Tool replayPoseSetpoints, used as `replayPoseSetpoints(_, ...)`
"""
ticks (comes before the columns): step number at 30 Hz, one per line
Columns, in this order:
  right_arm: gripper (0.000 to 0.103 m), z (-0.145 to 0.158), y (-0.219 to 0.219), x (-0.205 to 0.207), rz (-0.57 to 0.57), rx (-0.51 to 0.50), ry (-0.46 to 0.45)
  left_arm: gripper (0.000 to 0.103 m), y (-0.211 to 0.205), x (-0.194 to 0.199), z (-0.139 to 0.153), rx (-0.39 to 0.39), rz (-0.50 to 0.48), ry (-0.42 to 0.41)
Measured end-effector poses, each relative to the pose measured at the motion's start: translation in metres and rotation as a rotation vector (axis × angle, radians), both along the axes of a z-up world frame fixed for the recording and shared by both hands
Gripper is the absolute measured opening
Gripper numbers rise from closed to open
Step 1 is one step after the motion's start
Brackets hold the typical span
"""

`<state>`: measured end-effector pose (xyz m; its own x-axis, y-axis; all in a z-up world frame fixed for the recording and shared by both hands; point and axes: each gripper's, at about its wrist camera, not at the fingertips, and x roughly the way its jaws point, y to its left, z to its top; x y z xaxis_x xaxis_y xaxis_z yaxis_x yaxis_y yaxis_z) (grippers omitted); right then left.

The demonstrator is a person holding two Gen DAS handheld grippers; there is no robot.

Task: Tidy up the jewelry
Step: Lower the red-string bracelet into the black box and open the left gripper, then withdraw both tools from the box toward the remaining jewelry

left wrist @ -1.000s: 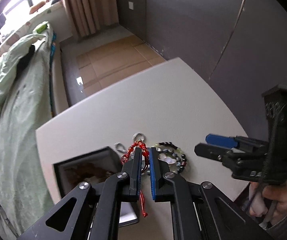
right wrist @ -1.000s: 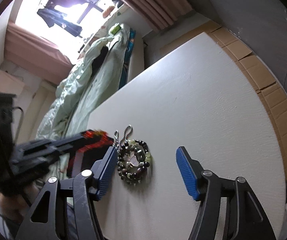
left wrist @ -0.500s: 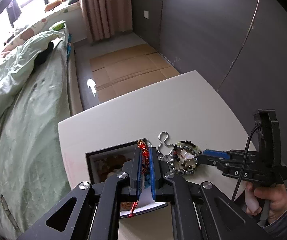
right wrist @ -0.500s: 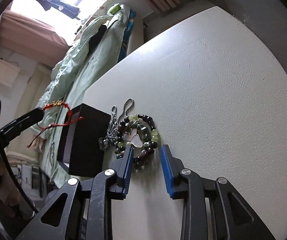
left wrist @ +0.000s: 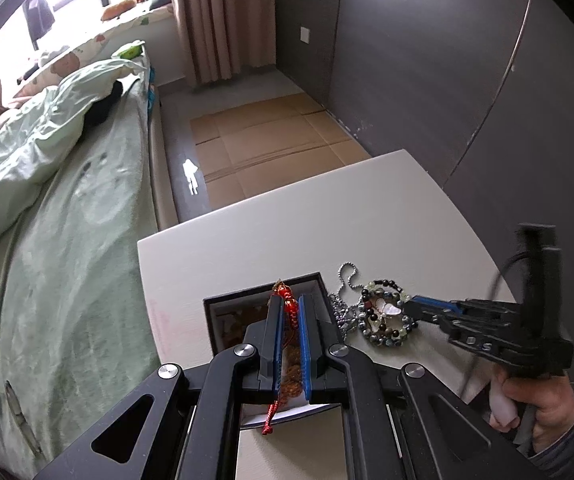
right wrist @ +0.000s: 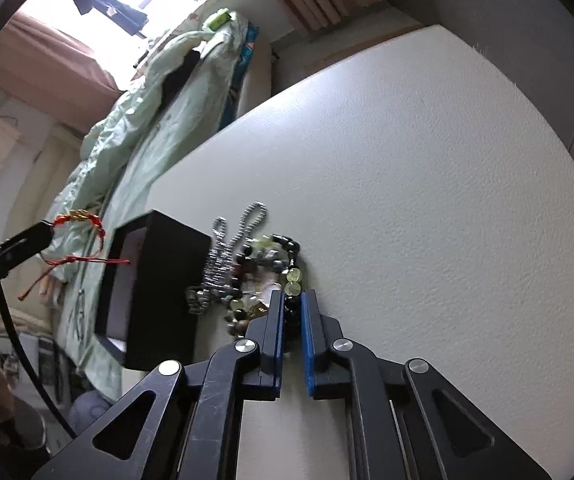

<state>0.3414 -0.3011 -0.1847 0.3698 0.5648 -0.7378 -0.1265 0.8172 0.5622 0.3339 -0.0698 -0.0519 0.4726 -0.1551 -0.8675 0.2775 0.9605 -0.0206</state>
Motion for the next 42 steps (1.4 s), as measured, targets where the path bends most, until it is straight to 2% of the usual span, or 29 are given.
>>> replayPoseSetpoints(7, 0.009, 0.034, -0.001, -0.016, -0.01, 0.077, -0.093, 0.008, 0.012, -0.008, -0.003, -0.026, 0.003, 0.008)
replayPoseSetpoints(11, 0.009, 0.057, 0.002, -0.023, -0.011, 0.109, -0.171, 0.01, 0.02, -0.011, -0.007, -0.079, -0.005, 0.036)
replayPoseSetpoints(13, 0.009, 0.066, 0.004, -0.027, -0.003, 0.122, -0.203, 0.025, 0.026, -0.012, -0.01, -0.096, 0.014, 0.044)
replayPoseSetpoints(15, 0.009, 0.076, 0.009, -0.03, 0.005, 0.136, -0.233, 0.063, 0.037, -0.017, -0.01, -0.122, 0.041, 0.032)
replayPoseSetpoints(16, 0.009, 0.081, 0.011, -0.032, 0.01, 0.145, -0.249, 0.067, 0.043, -0.02, -0.008, -0.142, 0.052, 0.019)
replayPoseSetpoints(19, 0.009, 0.098, 0.023, -0.036, 0.031, 0.173, -0.302, 0.067, 0.056, -0.026, -0.005, -0.173, 0.073, 0.004)
replayPoseSetpoints(24, 0.009, 0.112, 0.048, -0.038, 0.078, 0.202, -0.346, 0.067, 0.076, -0.039, 0.001, -0.165, 0.09, -0.023)
replayPoseSetpoints(36, 0.01, 0.108, 0.094, -0.033, 0.123, 0.179, -0.312, 0.067, 0.122, -0.065, 0.011, -0.171, 0.144, -0.076)
replayPoseSetpoints(38, 0.022, 0.107, 0.101, -0.03, 0.134, 0.159, -0.284, 0.067, 0.127, -0.07, 0.013, -0.179, 0.154, -0.095)
replayPoseSetpoints(39, 0.05, 0.106, 0.1, -0.029, 0.135, 0.156, -0.268, 0.067, 0.129, -0.073, 0.015, -0.183, 0.162, -0.114)
replayPoseSetpoints(40, 0.071, 0.105, 0.098, -0.028, 0.127, 0.155, -0.255, 0.067, 0.131, -0.075, 0.015, -0.185, 0.163, -0.124)
replayPoseSetpoints(42, 0.072, 0.109, 0.088, -0.034, 0.081, 0.139, -0.275, 0.067, 0.131, -0.08, 0.019, -0.202, 0.163, -0.152)
